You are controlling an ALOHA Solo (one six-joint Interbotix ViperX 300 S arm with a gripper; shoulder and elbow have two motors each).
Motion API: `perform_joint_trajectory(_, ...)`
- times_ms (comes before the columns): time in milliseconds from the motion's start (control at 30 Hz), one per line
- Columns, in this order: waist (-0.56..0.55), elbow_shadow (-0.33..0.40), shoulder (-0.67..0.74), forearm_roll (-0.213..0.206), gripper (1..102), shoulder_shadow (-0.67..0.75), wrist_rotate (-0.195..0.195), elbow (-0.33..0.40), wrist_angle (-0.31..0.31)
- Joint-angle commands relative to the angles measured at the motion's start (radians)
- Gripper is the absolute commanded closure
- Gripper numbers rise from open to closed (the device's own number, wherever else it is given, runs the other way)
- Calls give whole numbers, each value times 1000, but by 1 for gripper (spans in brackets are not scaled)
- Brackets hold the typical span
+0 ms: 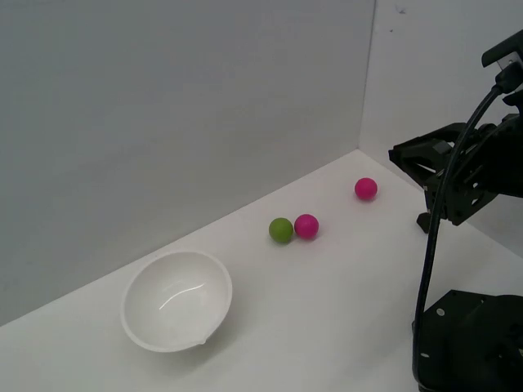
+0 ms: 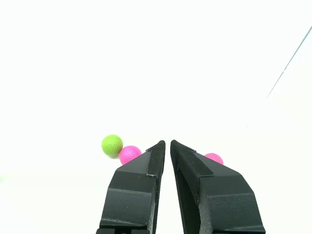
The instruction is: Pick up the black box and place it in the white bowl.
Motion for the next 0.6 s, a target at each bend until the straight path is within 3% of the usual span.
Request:
perform_joint_trajectory(0,2,-60,-35,-2,100,-31,9,-57,14)
perform_joint_trajectory(167,2,-126,-130,-2,100,-126,9,-121,21)
perform_joint_trajectory(333,2,-160,-249,0,100,-242,8,-156,74)
perform_joint_trajectory(567,11,-189,-374,35,100,-374,8,-184,127)
